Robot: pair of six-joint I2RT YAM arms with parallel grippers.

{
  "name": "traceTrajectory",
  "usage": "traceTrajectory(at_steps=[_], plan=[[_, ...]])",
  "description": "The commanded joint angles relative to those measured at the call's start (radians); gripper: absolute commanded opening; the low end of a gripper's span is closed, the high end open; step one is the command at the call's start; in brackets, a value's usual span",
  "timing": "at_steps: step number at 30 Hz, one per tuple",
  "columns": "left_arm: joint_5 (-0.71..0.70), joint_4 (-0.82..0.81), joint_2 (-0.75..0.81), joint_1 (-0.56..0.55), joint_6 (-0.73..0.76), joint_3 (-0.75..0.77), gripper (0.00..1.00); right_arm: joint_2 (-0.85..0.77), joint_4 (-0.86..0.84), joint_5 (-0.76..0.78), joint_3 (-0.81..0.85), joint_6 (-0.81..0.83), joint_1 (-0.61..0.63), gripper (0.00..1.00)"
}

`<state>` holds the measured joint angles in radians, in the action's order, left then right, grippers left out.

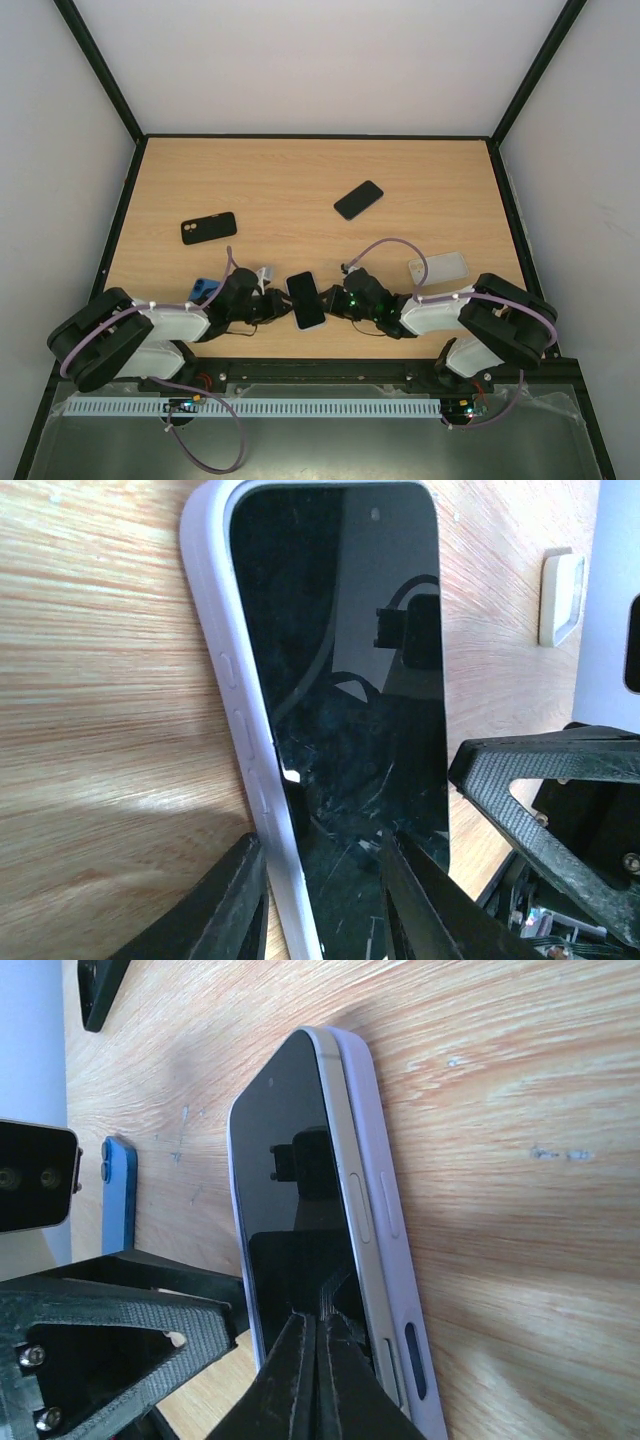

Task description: Put the phone into the phone case

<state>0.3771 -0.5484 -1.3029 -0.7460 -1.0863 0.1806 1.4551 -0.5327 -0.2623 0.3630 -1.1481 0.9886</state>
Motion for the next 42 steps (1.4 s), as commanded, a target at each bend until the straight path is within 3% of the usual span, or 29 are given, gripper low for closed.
traceTrajectory(at_steps=[1,4,7,10,14,32,42], plan=[[-0.040,0.036,0.003,-0.016,-0.010,0.016,0.32,0.009,-0.031,-0.011,-0.002,-0.008,0.003,0.05],[-0.057,0.045,0.004,-0.017,-0.001,0.014,0.33,-0.027,0.100,0.047,0.053,0.096,0.003,0.11],[-0.072,0.045,0.010,-0.016,0.006,0.013,0.32,-0.047,0.230,0.127,0.092,0.165,-0.007,0.23],[-0.060,0.031,0.013,-0.016,0.012,0.017,0.32,-0.043,0.199,0.090,0.075,0.170,-0.023,0.37],[-0.061,0.031,0.012,-0.008,0.009,0.020,0.30,-0.024,0.155,0.069,0.068,0.163,-0.027,0.44],[-0.067,-0.009,-0.015,-0.004,0.017,-0.006,0.16,0.133,-0.186,-0.164,0.060,-0.017,-0.041,0.53],[-0.077,0.009,0.003,-0.004,0.020,-0.012,0.18,0.188,-0.522,-0.282,-0.008,-0.214,-0.045,0.53]])
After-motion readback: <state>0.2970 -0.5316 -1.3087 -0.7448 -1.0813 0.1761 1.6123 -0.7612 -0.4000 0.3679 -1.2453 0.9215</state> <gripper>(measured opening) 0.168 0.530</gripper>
